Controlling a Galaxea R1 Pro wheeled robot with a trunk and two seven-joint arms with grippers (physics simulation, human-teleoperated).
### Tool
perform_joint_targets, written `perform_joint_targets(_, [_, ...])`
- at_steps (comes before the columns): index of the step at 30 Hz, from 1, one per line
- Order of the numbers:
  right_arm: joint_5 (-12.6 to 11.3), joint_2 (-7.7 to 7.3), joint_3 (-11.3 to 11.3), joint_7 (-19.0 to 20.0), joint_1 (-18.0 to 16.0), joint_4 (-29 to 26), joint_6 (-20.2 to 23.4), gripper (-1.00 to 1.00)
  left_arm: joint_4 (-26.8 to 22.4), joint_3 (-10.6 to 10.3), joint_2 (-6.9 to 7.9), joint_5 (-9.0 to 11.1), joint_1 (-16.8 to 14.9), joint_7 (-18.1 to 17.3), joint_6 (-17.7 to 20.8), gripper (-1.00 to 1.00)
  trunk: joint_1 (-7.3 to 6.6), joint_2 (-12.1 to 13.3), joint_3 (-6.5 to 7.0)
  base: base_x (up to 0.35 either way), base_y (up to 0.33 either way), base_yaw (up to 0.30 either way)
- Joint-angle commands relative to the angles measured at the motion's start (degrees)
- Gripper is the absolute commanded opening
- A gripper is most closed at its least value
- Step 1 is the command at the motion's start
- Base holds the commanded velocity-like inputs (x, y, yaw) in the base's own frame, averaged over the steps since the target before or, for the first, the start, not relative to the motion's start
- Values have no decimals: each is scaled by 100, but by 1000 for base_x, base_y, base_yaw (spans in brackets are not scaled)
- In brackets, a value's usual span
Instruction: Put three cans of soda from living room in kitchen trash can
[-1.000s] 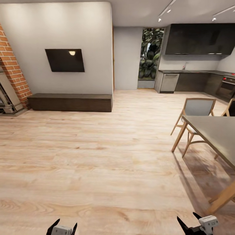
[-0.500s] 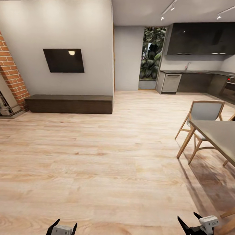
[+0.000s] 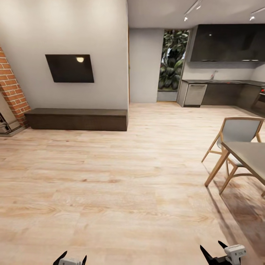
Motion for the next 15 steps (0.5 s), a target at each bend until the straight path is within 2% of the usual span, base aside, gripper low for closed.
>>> perform_joint_targets(1, [0,0,1,0,0,9,0,100,2,-2,0,0,0,0,0,100,0,0,0,328,3,0])
perform_joint_targets(7, [10,-5,84,31,0,41,0,100,10,0,0,1,0,0,0,100,0,0,0,328,1,0])
perform_joint_targets(10, [5,-64,485,112,5,65,-19,100,11,0,0,1,0,0,-1,100,0,0,0,328,0,0])
perform_joint_targets(12, [8,-72,561,128,6,102,-46,100,11,0,0,1,0,0,0,100,0,0,0,328,0,0])
perform_joint_targets(13, [62,-80,649,253,8,234,-131,100,11,0,0,1,0,1,-3,100,0,0,0,328,0,0])
perform_joint_targets(15, [166,-87,677,439,8,295,-199,100,11,0,0,1,0,1,-4,100,0,0,0,328,0,0])
